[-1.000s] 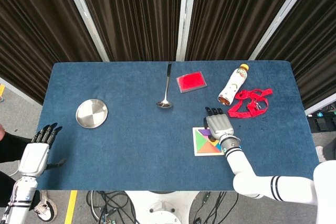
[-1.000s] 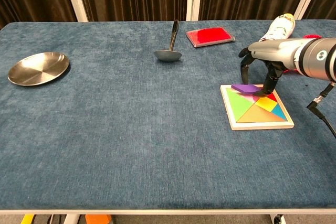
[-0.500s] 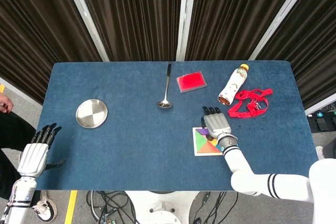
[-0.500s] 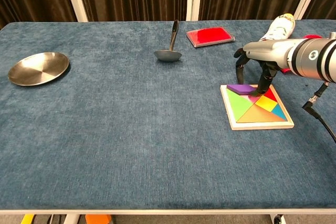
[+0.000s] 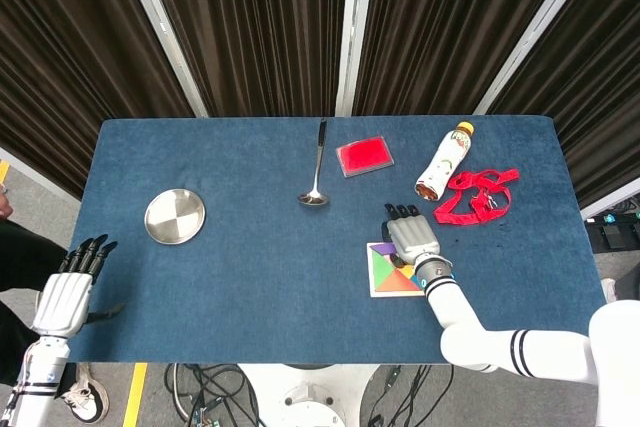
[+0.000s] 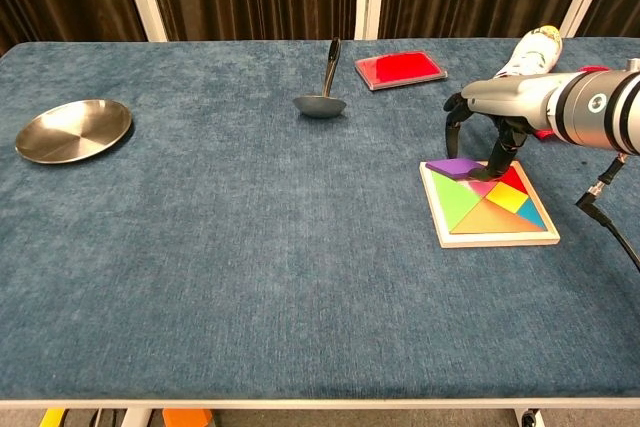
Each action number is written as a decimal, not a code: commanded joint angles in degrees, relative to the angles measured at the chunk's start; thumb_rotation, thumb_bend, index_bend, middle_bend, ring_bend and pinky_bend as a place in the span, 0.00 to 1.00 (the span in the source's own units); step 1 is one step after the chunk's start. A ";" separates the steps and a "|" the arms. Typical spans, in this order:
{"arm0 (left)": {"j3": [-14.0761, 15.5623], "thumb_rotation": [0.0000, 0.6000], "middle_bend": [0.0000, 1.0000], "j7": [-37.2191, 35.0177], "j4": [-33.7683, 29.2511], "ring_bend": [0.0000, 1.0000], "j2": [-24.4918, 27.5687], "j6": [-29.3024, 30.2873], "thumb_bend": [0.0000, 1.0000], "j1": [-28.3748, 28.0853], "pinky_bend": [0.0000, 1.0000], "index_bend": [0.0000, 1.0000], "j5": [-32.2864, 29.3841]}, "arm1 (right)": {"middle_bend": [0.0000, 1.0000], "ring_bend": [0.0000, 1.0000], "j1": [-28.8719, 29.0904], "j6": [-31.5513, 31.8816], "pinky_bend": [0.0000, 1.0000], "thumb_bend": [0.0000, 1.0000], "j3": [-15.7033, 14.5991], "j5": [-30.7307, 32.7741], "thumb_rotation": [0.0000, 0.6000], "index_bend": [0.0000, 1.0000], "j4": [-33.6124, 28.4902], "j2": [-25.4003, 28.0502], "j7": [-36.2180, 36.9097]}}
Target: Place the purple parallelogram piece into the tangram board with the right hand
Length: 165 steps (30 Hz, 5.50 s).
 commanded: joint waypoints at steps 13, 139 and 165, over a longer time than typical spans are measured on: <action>-0.04 1.00 0.04 0.16 -0.28 0.00 0.13 0.20 0.06 -0.04 0.15 0.12 0.25 | 0.00 0.00 -0.07 0.50 0.00 0.27 -0.11 -1.67 1.00 0.32 -2.87 2.73 1.59; 0.19 1.00 0.04 1.21 -0.86 0.00 -0.04 -0.67 0.06 -0.23 0.16 0.12 -0.10 | 0.00 0.00 -5.55 -0.77 0.00 0.63 -6.02 -11.89 1.00 0.42 -5.66 9.41 10.37; 0.29 1.00 0.04 0.16 -0.02 0.00 -0.11 -0.23 0.06 -0.01 0.16 0.12 0.20 | 0.00 0.00 -6.84 2.15 0.00 0.64 -3.41 -14.91 1.00 0.42 -8.57 11.39 11.53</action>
